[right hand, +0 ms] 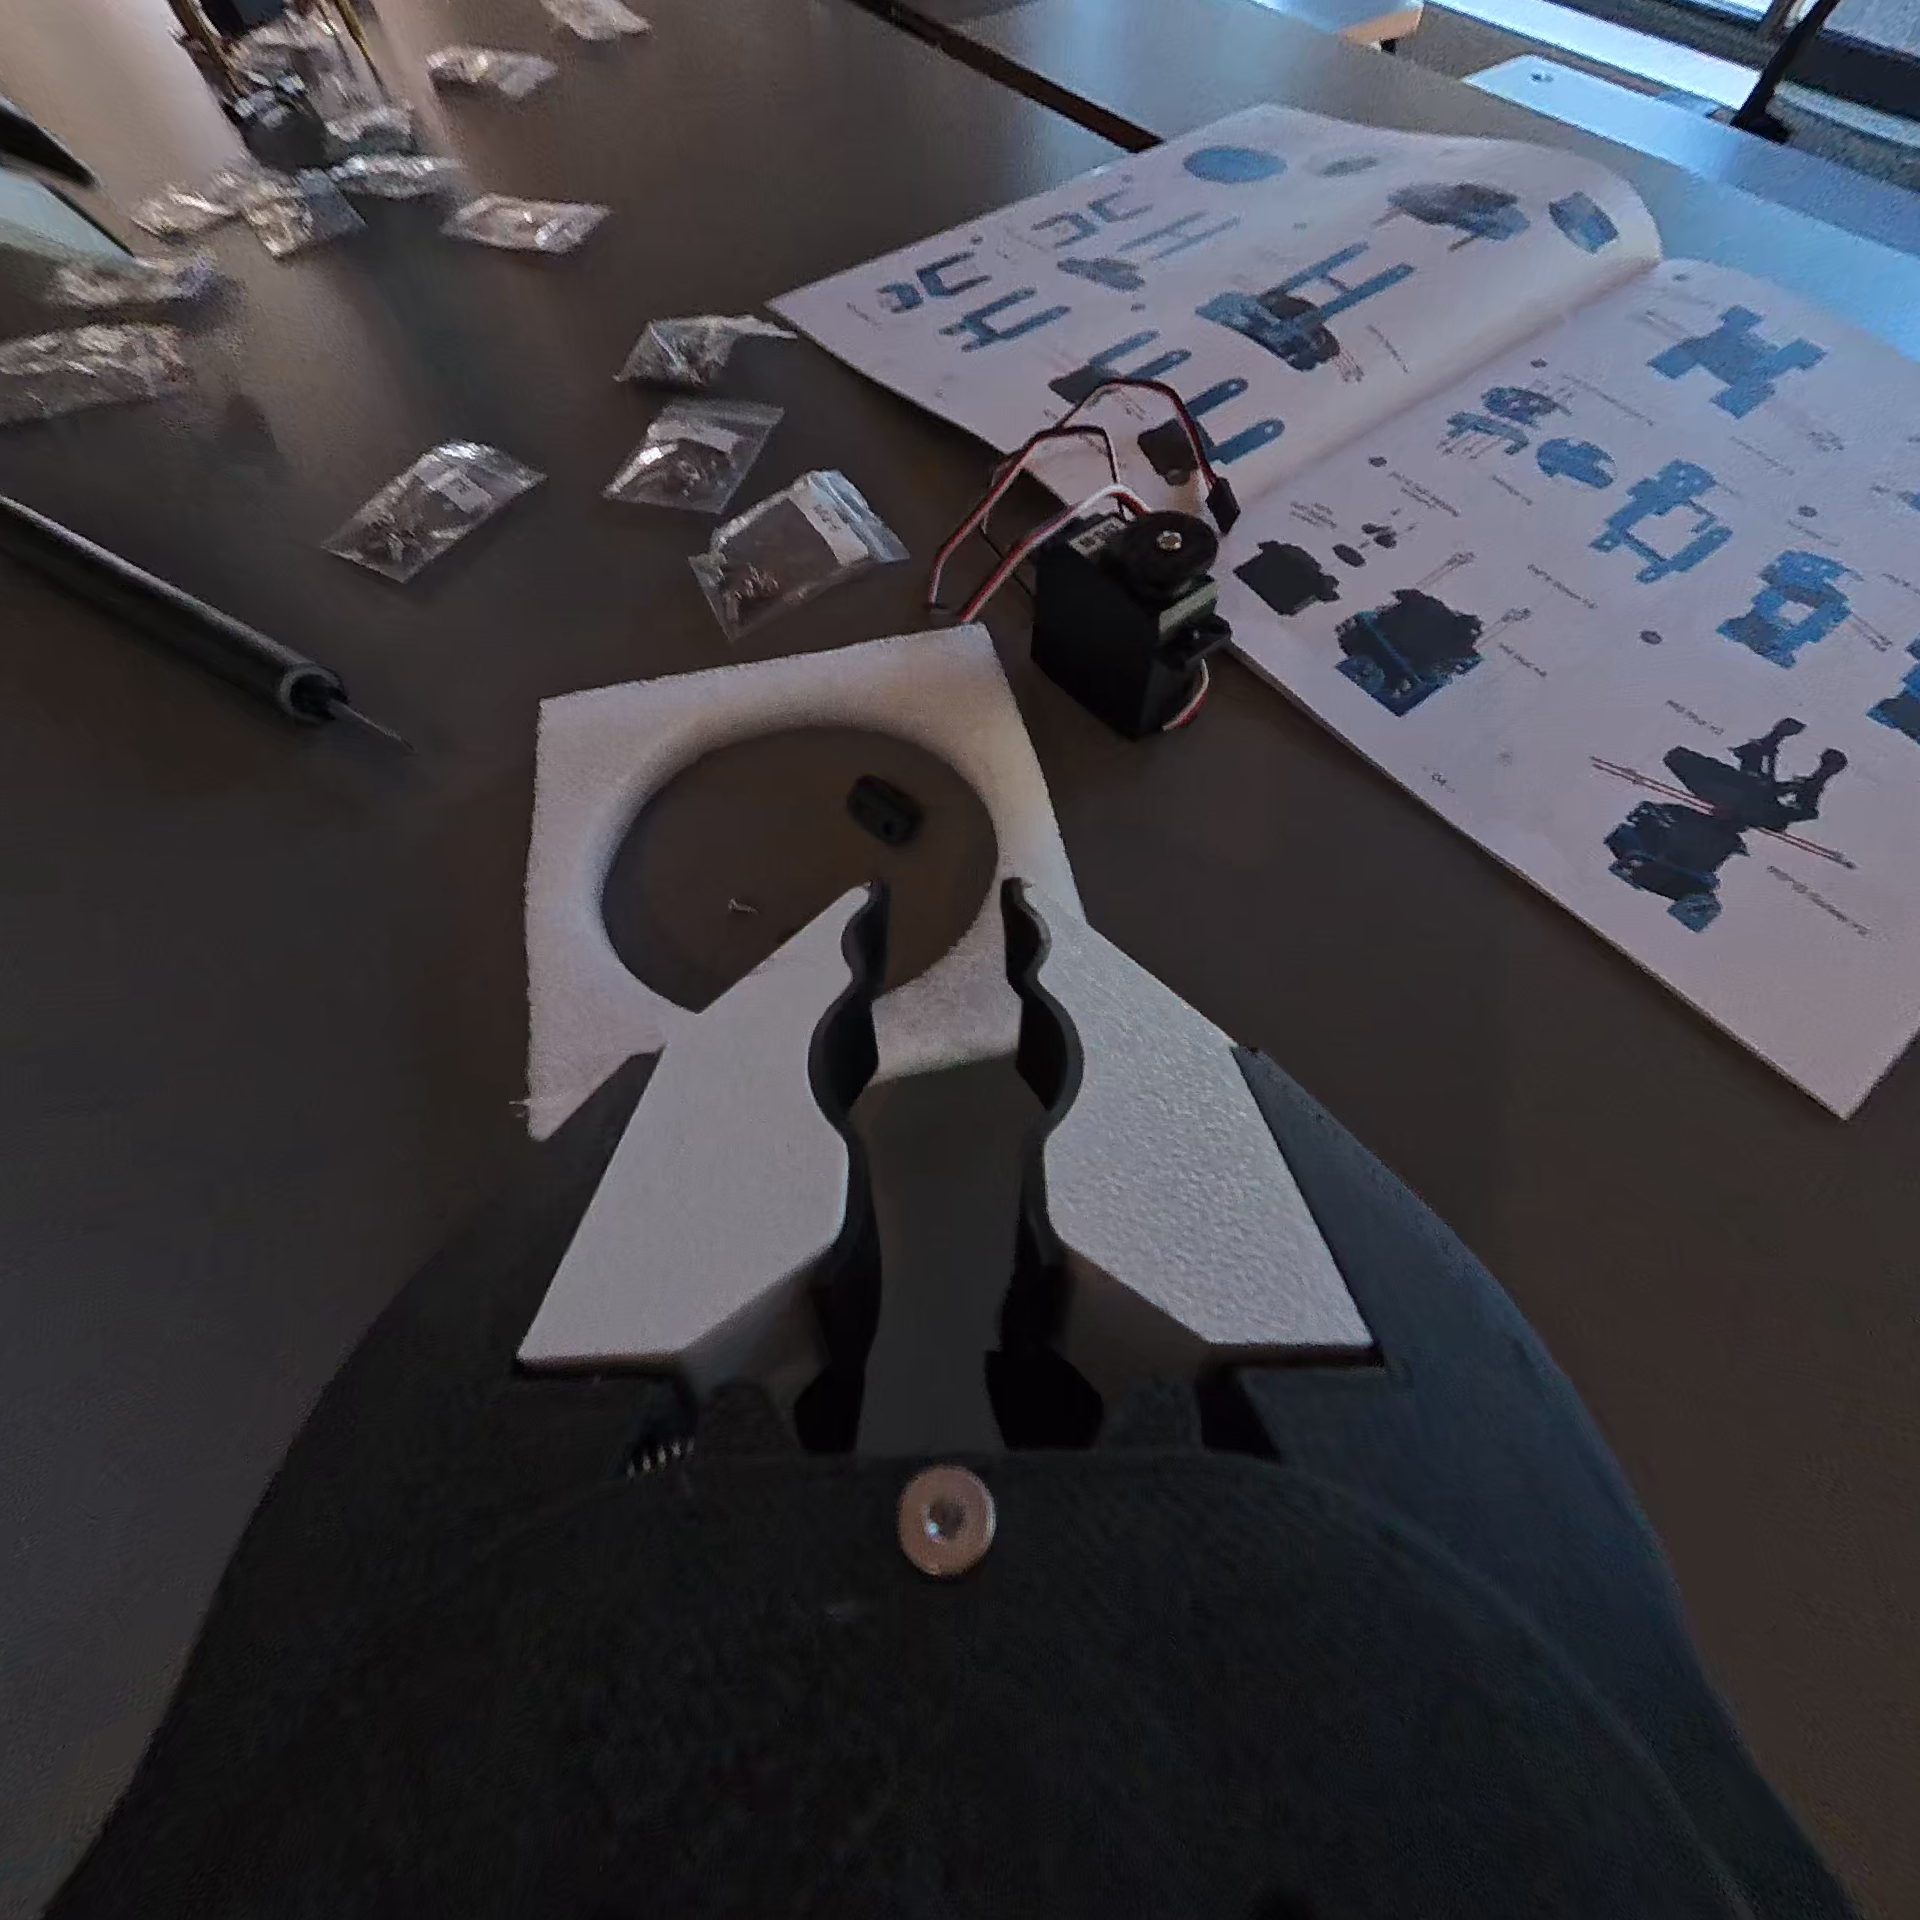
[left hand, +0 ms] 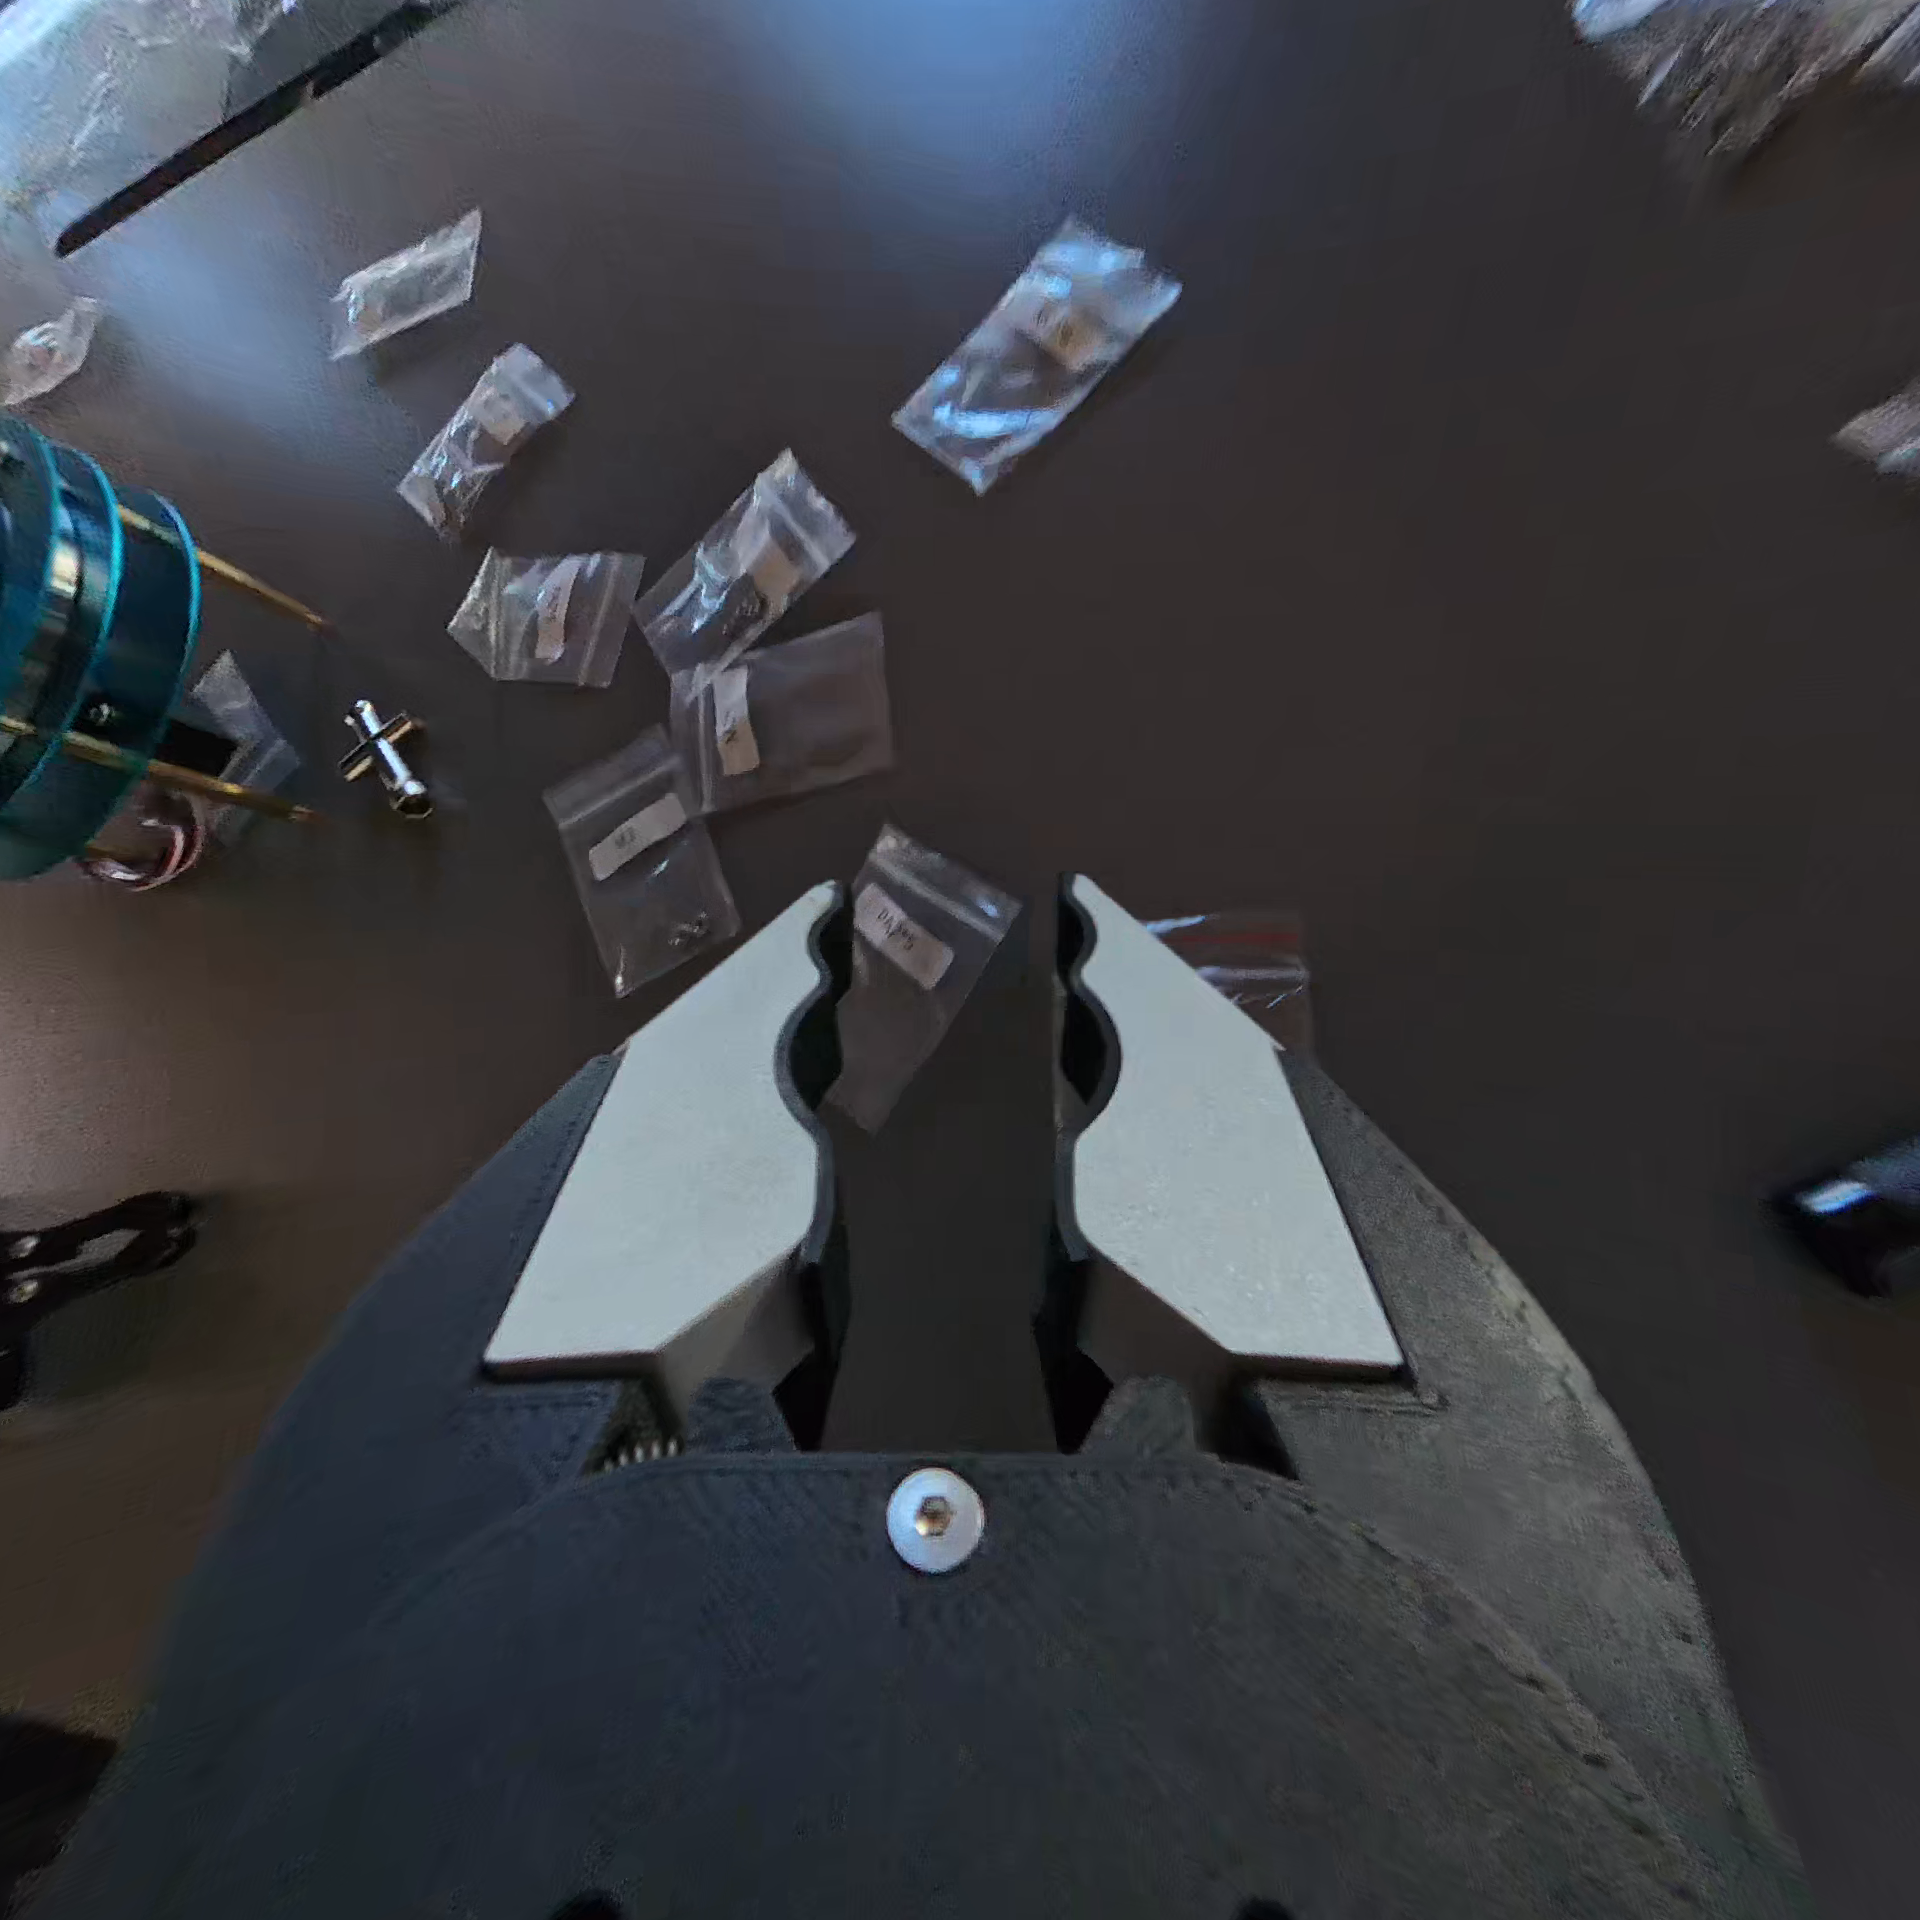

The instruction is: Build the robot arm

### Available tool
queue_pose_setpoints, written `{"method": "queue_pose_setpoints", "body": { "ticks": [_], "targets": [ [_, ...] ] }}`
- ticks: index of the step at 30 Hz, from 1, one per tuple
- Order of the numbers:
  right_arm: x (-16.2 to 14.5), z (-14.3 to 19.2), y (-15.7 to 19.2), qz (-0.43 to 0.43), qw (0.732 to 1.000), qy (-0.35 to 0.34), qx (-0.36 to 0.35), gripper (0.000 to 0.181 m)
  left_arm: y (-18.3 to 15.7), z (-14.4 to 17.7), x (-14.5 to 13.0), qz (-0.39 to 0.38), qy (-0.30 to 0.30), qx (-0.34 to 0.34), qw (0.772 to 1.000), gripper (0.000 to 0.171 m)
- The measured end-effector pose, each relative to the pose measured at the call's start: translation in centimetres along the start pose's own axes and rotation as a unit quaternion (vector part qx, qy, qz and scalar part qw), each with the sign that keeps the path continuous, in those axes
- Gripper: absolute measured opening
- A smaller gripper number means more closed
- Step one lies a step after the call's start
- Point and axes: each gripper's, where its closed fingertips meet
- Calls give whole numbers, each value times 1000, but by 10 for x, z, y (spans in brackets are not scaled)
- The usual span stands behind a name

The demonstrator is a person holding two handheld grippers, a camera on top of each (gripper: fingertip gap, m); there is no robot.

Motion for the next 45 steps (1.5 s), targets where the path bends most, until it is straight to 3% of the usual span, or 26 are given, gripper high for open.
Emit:
{"method": "queue_pose_setpoints", "body": {
  "ticks": [4,7,13,19,25,30,36,45],
  "targets": [
    [-6,-1,1,3,999,31,-12,29,-21,19,43,28,-57,-67,996,55],
    [-6,-3,18,-14,998,55,30,28,-47,34,81,27,-93,-123,988,58],
    [-19,-10,29,-14,982,172,73,30,-153,65,151,5,-153,-318,936,52],
    [-25,-20,26,50,968,228,87,34,-236,66,170,-56,-156,-410,897,49],
    [-26,-24,22,57,961,248,111,28,-260,62,169,-73,-140,-447,881,45],
    [-20,-26,25,49,967,208,135,19,-267,55,166,-60,-125,-476,868,40],
    [-5,-22,21,44,985,93,135,19,-281,44,163,-78,-117,-507,850,31],
    [10,-12,-4,28,991,-17,130,19,-316,4,224,-213,-182,-480,832,45]
  ]
}}
Point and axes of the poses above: each gripper's, where its closed fingertips meet, z back along the fingers, x out of its top, y = z × x across the jaws, and after that the axes turned 6 degrees about x, right-handed
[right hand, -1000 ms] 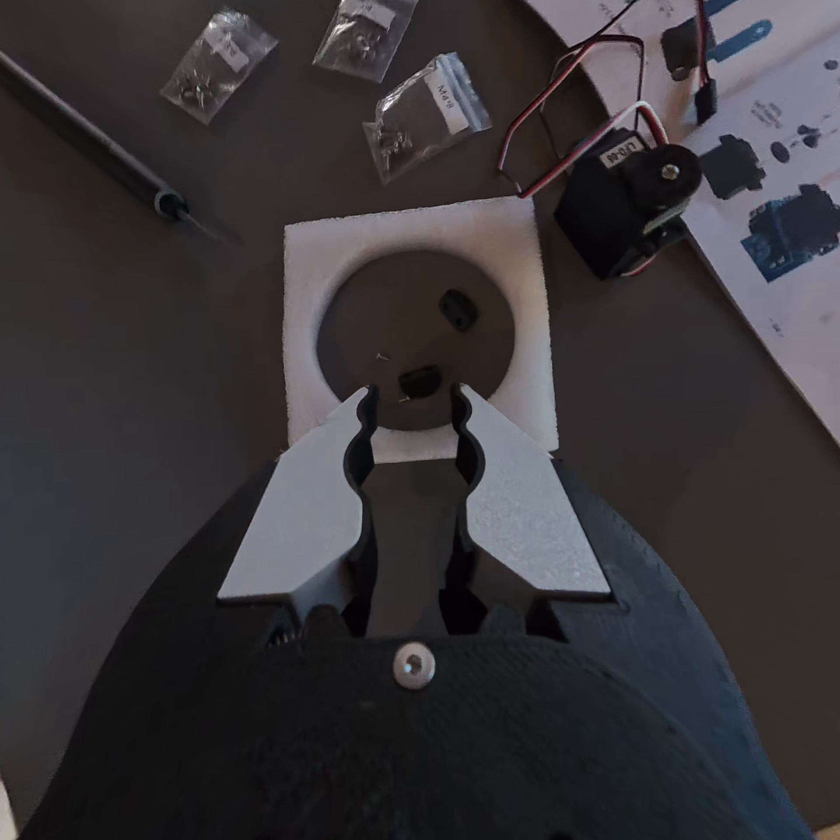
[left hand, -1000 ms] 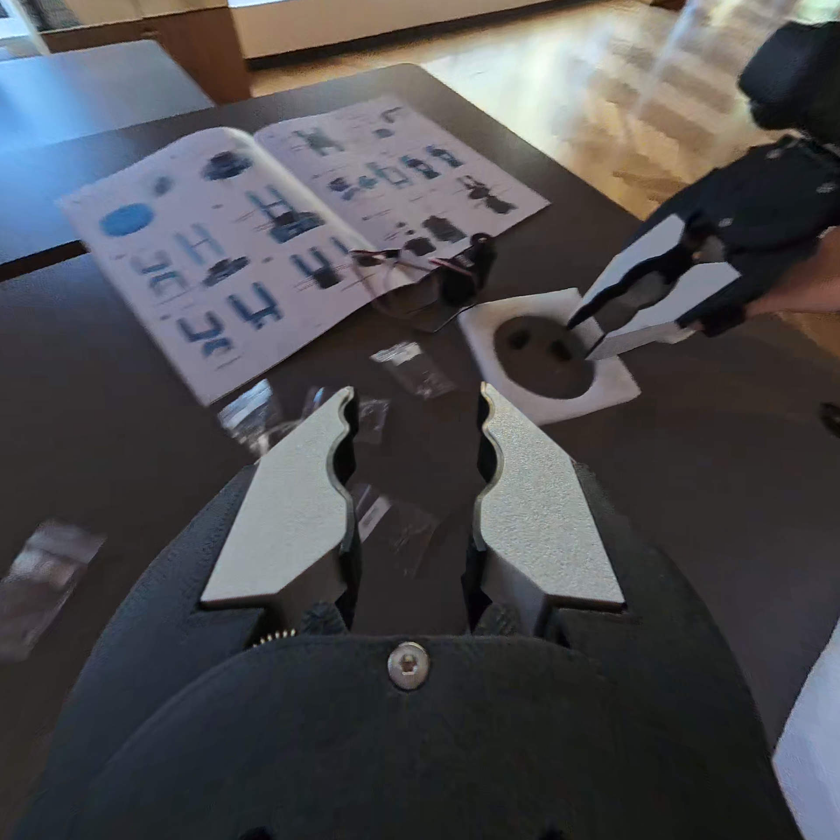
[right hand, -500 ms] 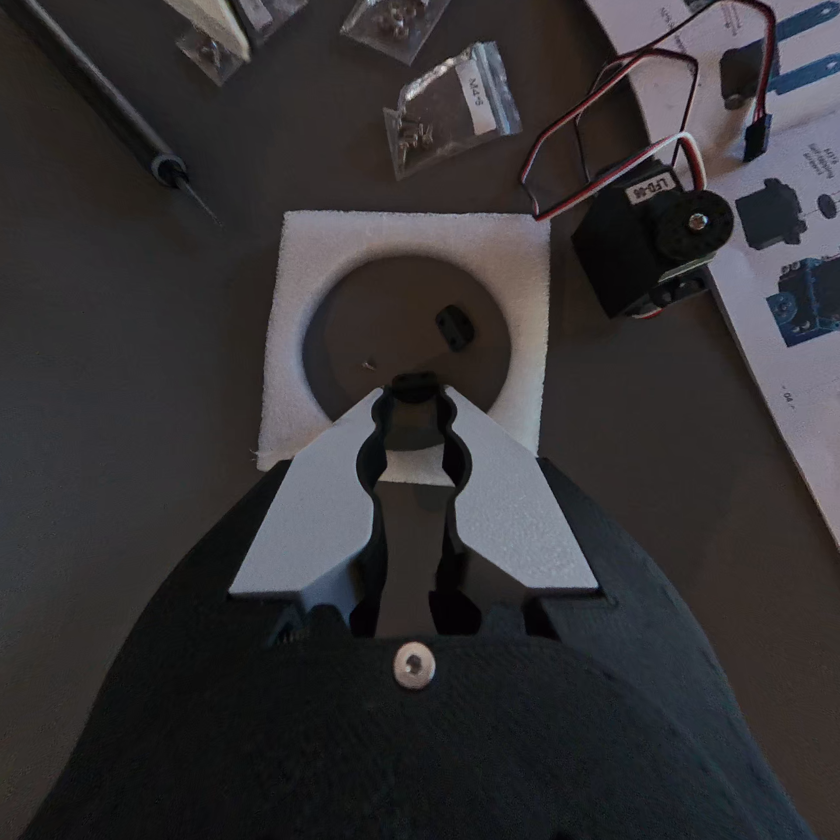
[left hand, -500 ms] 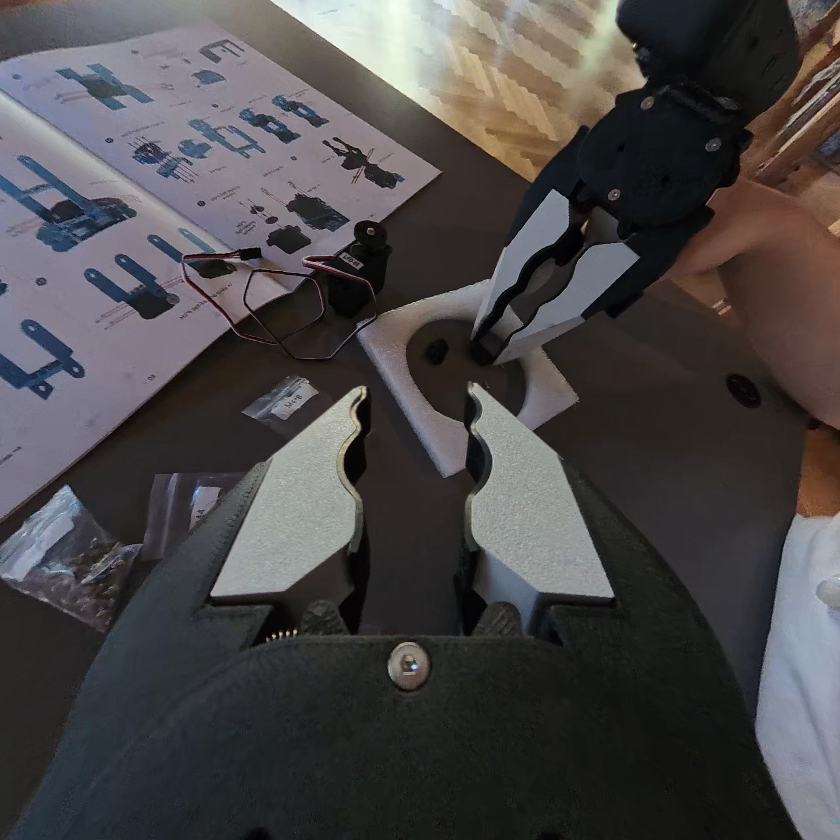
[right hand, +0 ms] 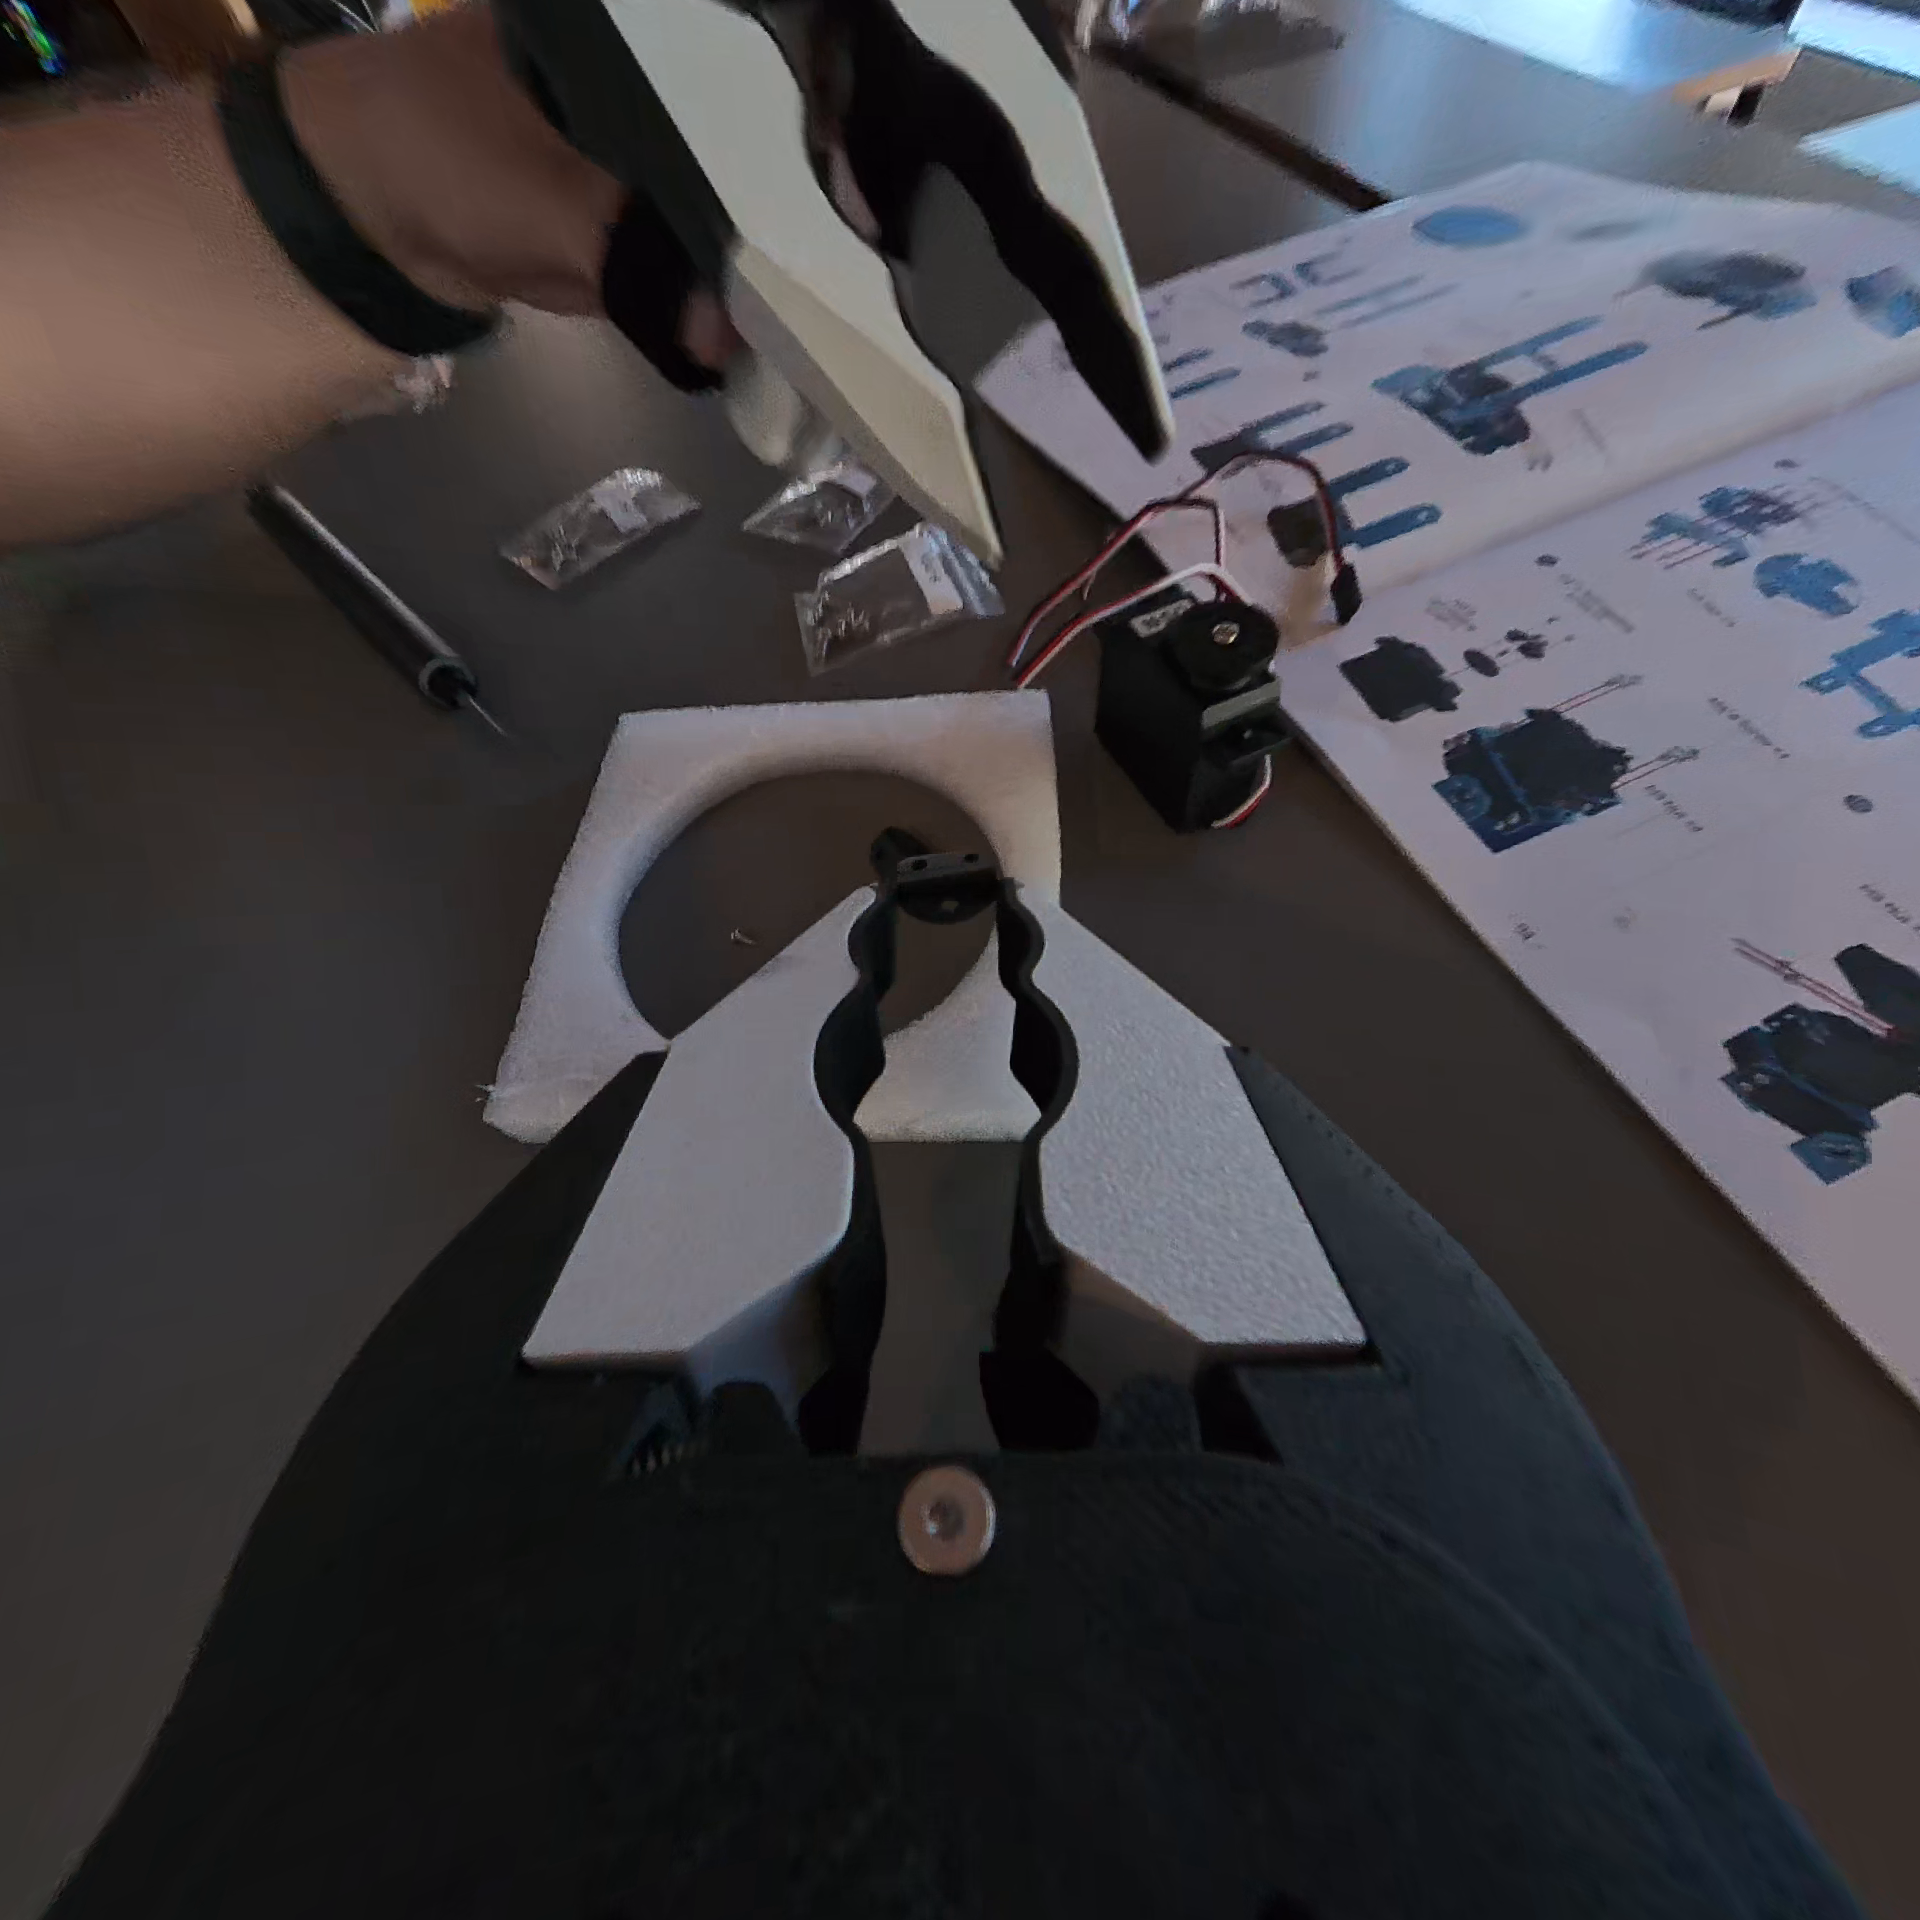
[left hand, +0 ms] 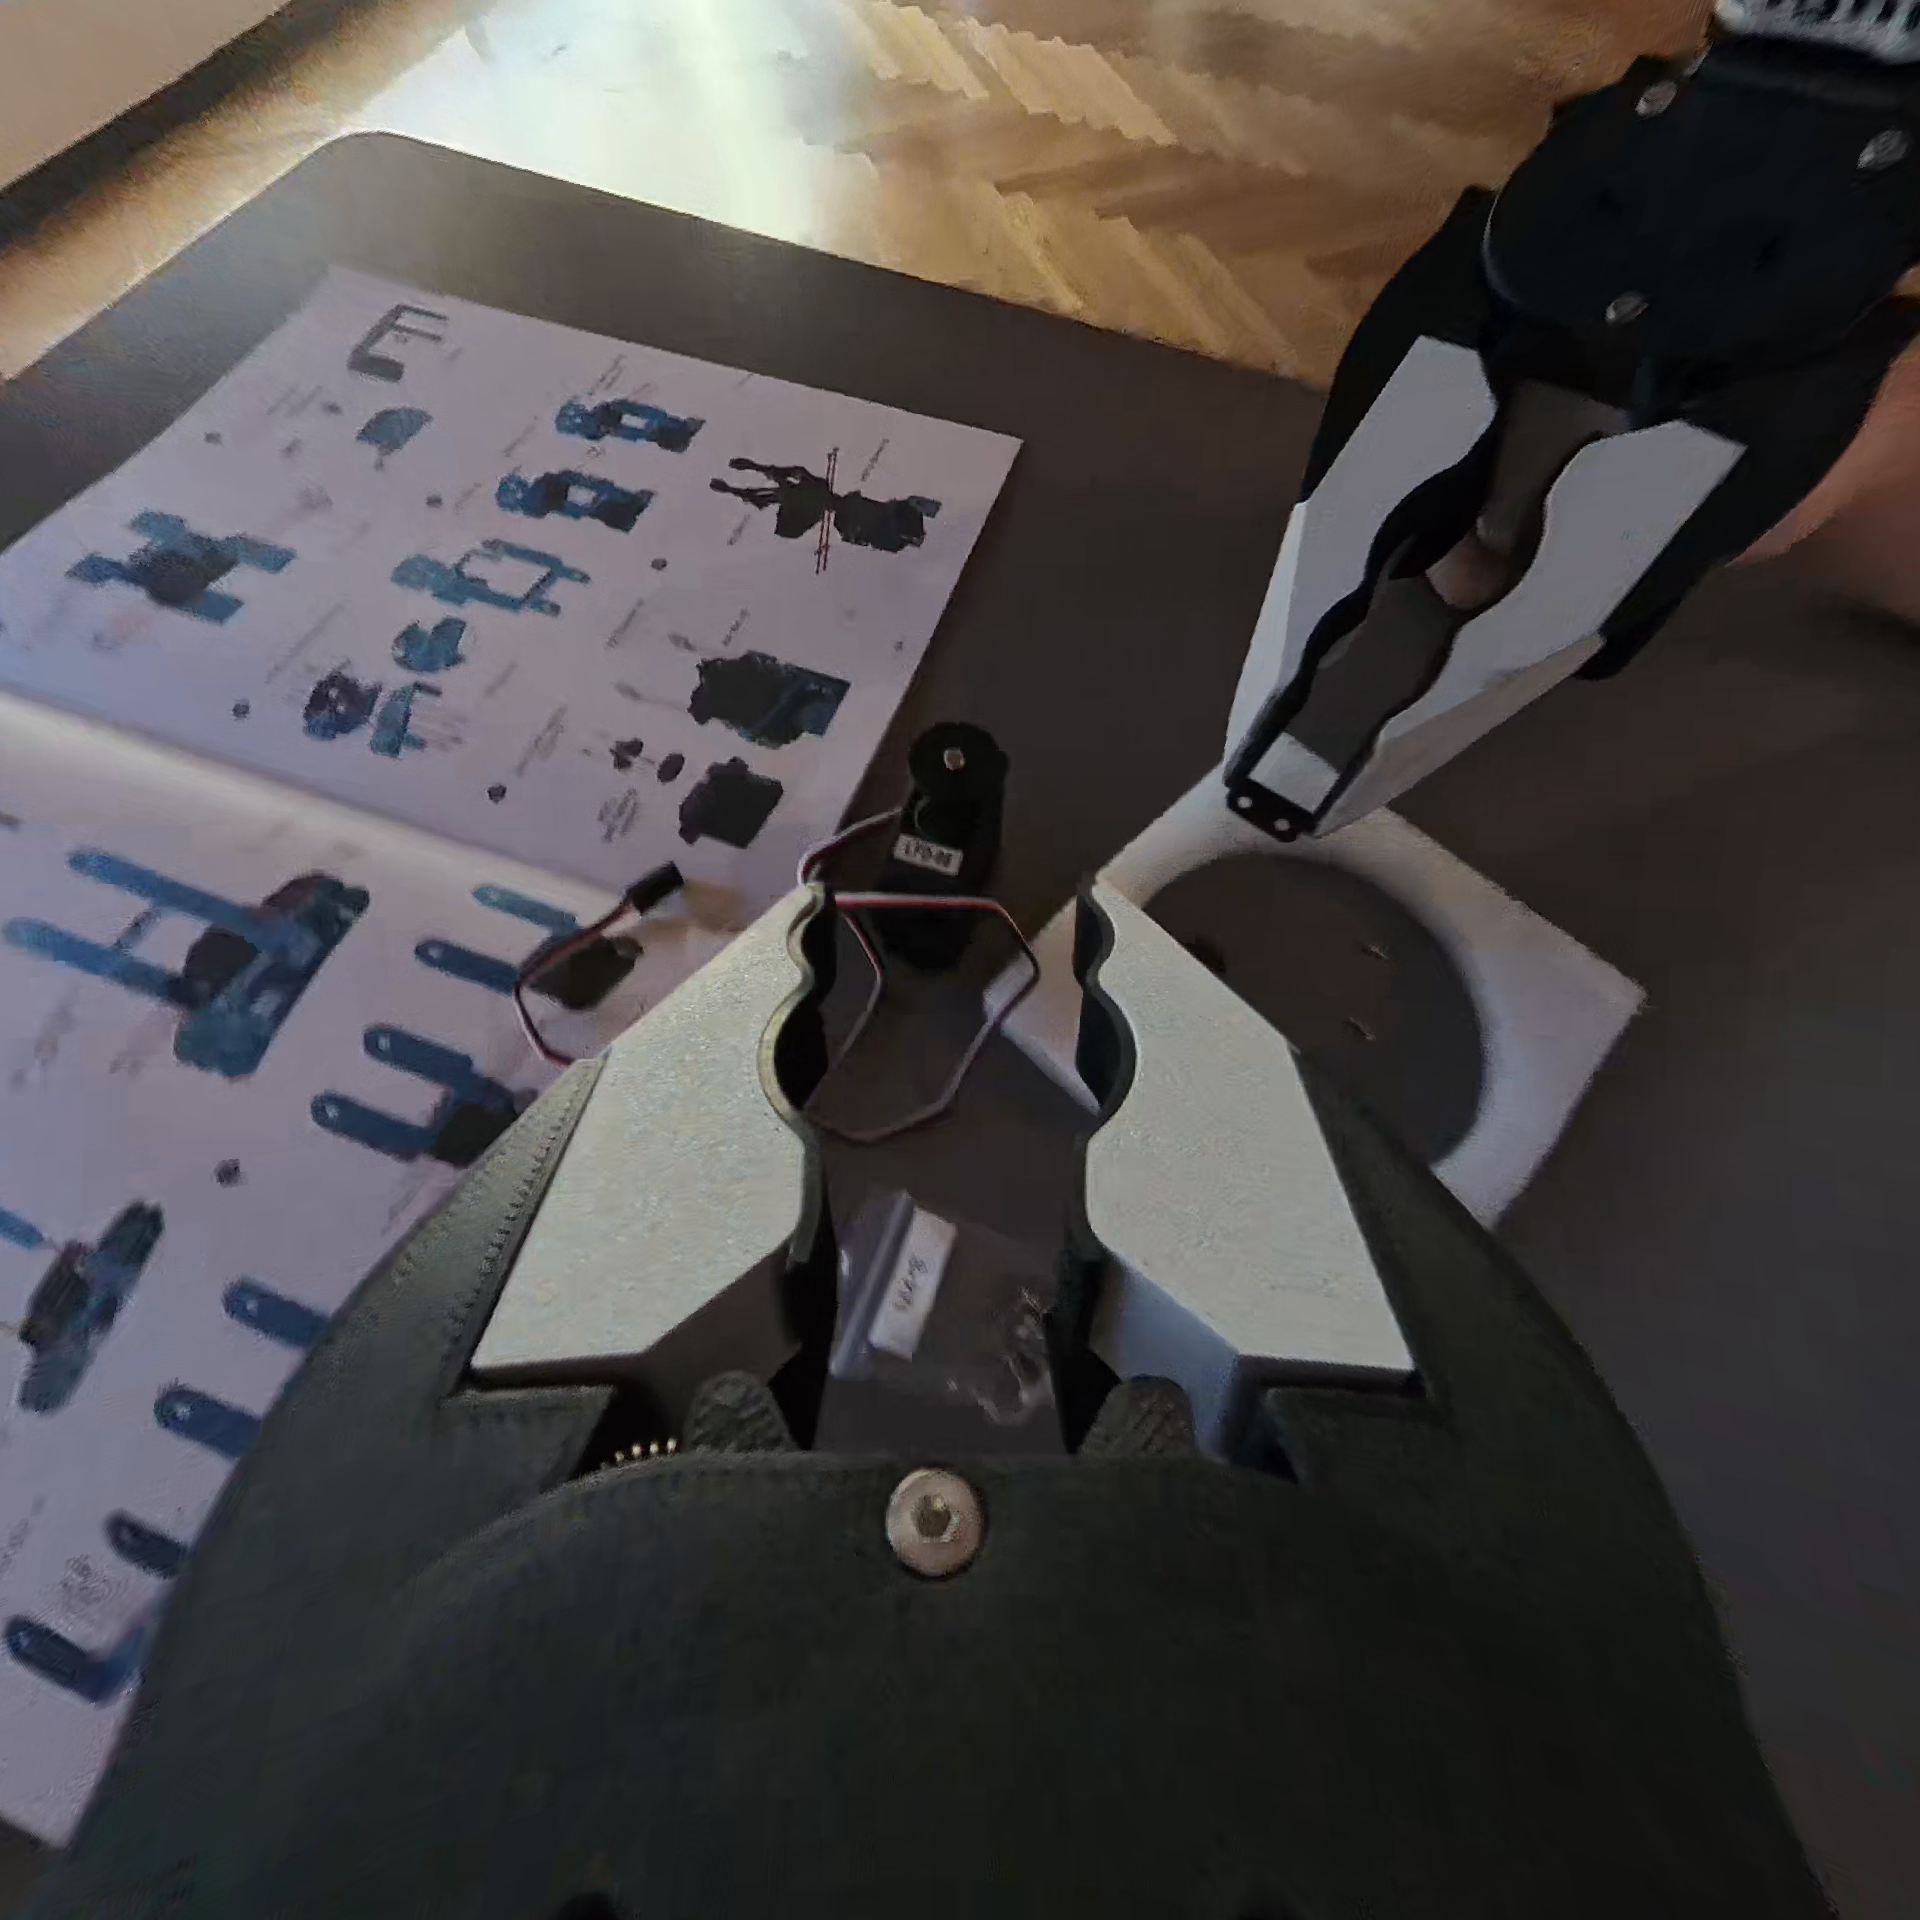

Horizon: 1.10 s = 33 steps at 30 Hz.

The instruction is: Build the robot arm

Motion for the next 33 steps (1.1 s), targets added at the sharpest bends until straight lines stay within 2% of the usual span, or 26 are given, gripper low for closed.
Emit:
{"method": "queue_pose_setpoints", "body": {
  "ticks": [5,9,13,20,26,30,33],
  "targets": [
    [2,6,-3,-4,1000,-13,0,19,-1,-34,1,-36,49,-10,998,42],
    [-1,3,-1,-1,1000,2,0,19,1,-46,-14,-40,86,8,996,26],
    [0,-8,8,-4,1000,20,13,19,0,-44,-15,10,75,31,997,20],
    [-21,-20,18,1,995,97,22,19,10,-31,-24,69,81,153,983,19],
    [-33,-14,20,-5,991,133,28,20,17,-24,-30,105,99,193,971,19],
    [-38,-6,19,-13,989,143,32,19,9,-23,-30,101,98,188,972,20],
    [-41,-1,22,-11,988,148,43,20,-3,-27,-26,73,86,141,984,19]
  ]
}}
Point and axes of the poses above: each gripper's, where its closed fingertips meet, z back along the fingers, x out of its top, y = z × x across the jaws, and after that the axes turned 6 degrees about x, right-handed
